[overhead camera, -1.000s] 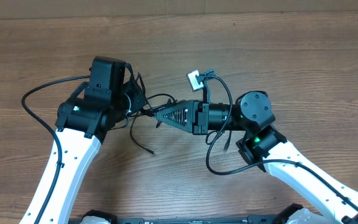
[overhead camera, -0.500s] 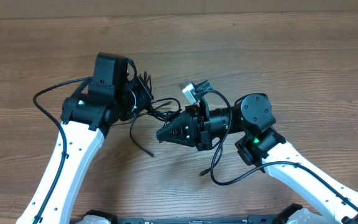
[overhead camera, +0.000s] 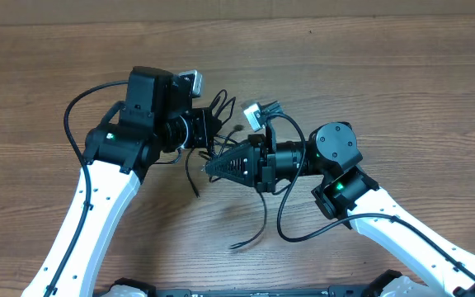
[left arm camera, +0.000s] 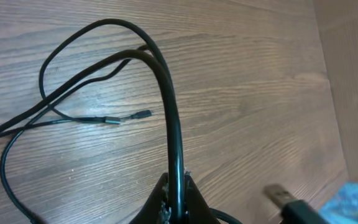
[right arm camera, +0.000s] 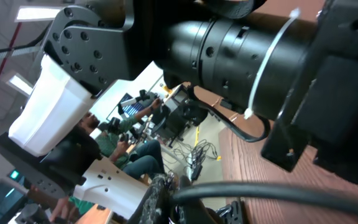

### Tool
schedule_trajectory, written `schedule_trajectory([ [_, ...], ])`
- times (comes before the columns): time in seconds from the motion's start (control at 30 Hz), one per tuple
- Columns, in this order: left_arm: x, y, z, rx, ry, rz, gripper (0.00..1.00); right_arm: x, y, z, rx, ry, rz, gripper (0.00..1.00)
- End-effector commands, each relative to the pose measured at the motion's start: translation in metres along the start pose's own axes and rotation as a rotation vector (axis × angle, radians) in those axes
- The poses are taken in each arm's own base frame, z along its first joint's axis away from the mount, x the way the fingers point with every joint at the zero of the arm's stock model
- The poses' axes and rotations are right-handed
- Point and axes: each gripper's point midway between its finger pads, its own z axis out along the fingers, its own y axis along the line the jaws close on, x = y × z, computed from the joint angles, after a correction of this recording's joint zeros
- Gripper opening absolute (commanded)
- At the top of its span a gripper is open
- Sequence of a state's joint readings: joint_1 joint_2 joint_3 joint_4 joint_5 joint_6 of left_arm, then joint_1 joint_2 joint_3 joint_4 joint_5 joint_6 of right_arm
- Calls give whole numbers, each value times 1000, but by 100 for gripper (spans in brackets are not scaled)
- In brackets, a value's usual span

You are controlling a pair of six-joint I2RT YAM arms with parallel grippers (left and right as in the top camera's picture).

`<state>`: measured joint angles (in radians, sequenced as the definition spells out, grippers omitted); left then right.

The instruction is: Untangle cables

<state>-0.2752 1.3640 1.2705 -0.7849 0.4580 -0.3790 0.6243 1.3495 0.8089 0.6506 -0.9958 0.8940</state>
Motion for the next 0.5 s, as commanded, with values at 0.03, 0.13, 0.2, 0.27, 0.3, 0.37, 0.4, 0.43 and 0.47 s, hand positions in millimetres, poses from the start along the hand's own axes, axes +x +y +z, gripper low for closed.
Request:
schedule_trajectory([
  [0.03,-3,4,0,-31,-8,-29,4,-5,10,2,-16,-10,-25,4],
  [0.13,-8,33,-3,-190,-69,-234,4,4,16,2,-50,41,-25,4],
  [0.2,-7,49,-7,-278,-112,-392,4,10,20,1,-73,78,-23,4],
  [0.27,-7,61,-11,-335,-154,-523,4,15,15,1,-61,96,14,4],
  [0.3,-9,63,-12,-342,-170,-554,4,20,8,1,-36,112,67,4],
  [0.37,-12,64,-13,-335,-188,-582,4,28,-5,0,11,129,152,4],
  [0.4,-14,63,-13,-325,-191,-579,4,32,-12,-1,43,132,197,4],
  [0.43,-16,62,-13,-317,-194,-568,4,35,-21,-1,81,131,244,4],
  [0.47,-19,58,-13,-297,-195,-536,4,41,-35,-4,148,125,317,4],
])
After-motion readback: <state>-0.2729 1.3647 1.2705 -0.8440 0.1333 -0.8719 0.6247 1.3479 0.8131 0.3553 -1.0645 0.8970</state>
